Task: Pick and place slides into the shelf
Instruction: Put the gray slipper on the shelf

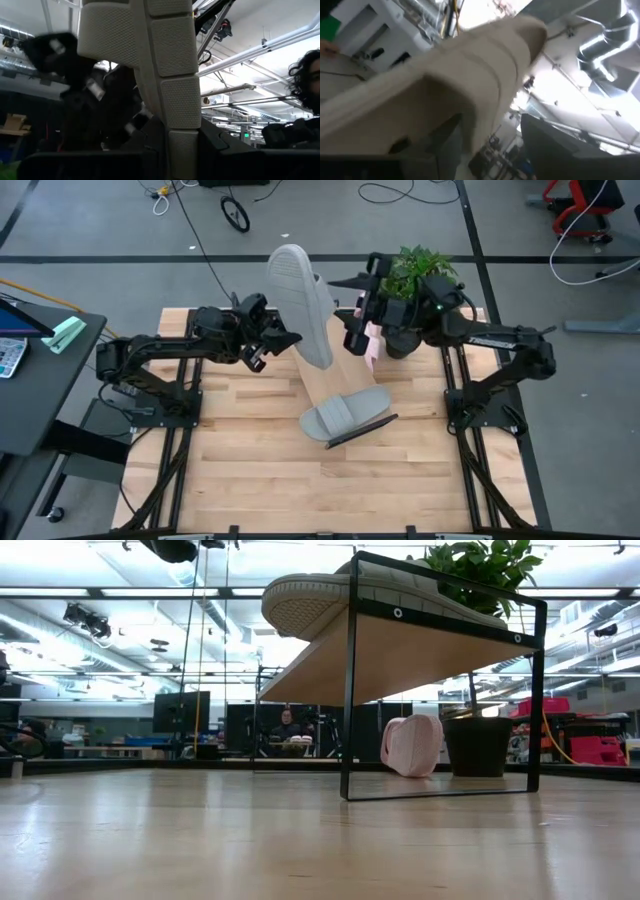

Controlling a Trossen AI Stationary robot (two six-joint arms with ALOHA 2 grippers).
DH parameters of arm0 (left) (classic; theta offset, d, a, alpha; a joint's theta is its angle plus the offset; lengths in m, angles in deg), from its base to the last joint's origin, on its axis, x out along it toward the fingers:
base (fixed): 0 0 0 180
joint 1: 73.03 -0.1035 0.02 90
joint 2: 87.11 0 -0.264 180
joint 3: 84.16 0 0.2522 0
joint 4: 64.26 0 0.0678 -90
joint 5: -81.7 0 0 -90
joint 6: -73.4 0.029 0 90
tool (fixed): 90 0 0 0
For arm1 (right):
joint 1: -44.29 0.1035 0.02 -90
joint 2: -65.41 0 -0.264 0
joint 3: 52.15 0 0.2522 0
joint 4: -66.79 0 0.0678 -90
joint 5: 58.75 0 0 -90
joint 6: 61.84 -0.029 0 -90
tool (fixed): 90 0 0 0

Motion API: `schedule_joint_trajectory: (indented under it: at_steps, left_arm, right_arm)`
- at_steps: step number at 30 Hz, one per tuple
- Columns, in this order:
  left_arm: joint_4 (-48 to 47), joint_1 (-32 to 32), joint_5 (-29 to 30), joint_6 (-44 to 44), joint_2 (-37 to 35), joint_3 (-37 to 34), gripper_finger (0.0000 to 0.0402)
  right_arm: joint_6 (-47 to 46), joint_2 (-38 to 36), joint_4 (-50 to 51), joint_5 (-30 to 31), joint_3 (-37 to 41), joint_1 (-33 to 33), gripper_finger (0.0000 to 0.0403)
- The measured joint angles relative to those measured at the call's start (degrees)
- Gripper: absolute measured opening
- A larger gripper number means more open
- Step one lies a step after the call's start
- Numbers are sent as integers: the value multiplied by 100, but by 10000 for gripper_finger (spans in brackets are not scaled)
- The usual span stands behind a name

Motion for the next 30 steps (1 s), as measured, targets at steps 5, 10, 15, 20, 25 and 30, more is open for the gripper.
schedule_joint_trajectory:
  at_steps: [5, 10, 15, 20, 25, 30]
  left_arm:
    - [3, 47, 5, 18, 33, 0, 67]
    - [15, 67, 35, 9, 33, 2, 67]
    - [-122, 65, 81, -49, 33, 7, 68]
    - [-272, 24, 237, -442, 33, 8, 119]
    - [-211, 21, 248, -666, 28, -4, 166]
    - [-70, -35, 243, -557, -1, -11, 189]
  right_arm:
    - [41, 220, 26, -111, -402, 40, 201]
    - [-199, 215, 122, -134, -517, 37, 139]
    - [-232, 154, 196, -186, -517, 52, 18]
    - [-220, 153, 210, -37, -518, 70, 11]
    - [-190, 84, 375, 91, -550, 8, 9]
    - [-258, -100, 938, 124, -557, -17, 9]
